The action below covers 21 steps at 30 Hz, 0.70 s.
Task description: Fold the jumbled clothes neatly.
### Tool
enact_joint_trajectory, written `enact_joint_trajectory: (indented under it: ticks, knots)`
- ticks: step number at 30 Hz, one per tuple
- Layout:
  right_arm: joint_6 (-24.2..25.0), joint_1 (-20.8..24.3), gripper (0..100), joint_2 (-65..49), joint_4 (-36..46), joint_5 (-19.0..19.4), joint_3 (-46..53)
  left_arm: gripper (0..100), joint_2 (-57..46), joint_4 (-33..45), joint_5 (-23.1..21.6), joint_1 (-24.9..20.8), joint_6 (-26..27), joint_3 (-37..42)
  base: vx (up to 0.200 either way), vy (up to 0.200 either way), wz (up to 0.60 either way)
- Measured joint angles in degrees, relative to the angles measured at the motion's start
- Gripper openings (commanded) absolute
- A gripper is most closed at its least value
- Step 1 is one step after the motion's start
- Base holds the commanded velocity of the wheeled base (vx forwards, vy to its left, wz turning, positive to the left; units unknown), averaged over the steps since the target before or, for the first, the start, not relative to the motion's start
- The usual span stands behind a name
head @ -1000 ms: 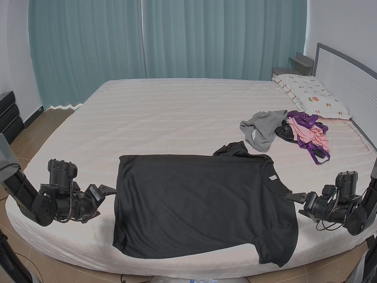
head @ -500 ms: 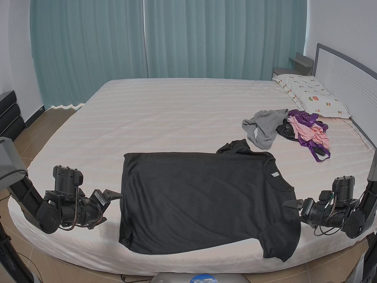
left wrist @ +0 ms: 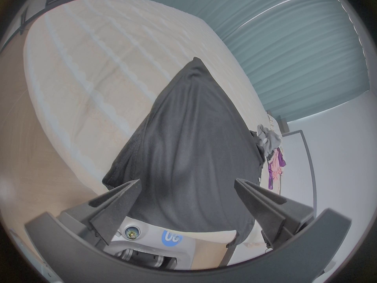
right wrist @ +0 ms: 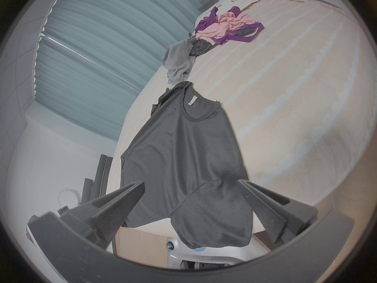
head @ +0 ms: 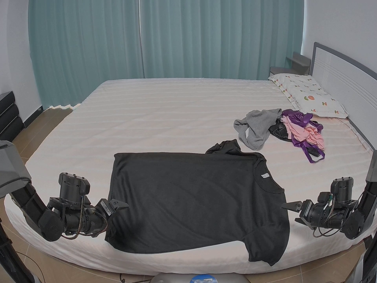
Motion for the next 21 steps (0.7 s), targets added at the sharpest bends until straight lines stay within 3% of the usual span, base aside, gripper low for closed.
enact_joint_trajectory:
  ticks: [8,13,21]
  knots:
    - [0.0,0.5,100,0.1,0.0,-0.2,0.4,100,0.4,0.3,4.9,-0.5,2.2,0.7,0.000,0.000,0.00]
    - [0.0,0.8,100,0.1,-0.4,-0.2,0.5,100,1.3,0.4,8.2,-0.8,7.0,1.9,0.000,0.000,0.00]
    - [0.0,0.8,100,0.3,-1.2,-0.1,1.1,100,5.6,0.1,9.6,-2.3,8.2,2.9,0.000,0.000,0.00]
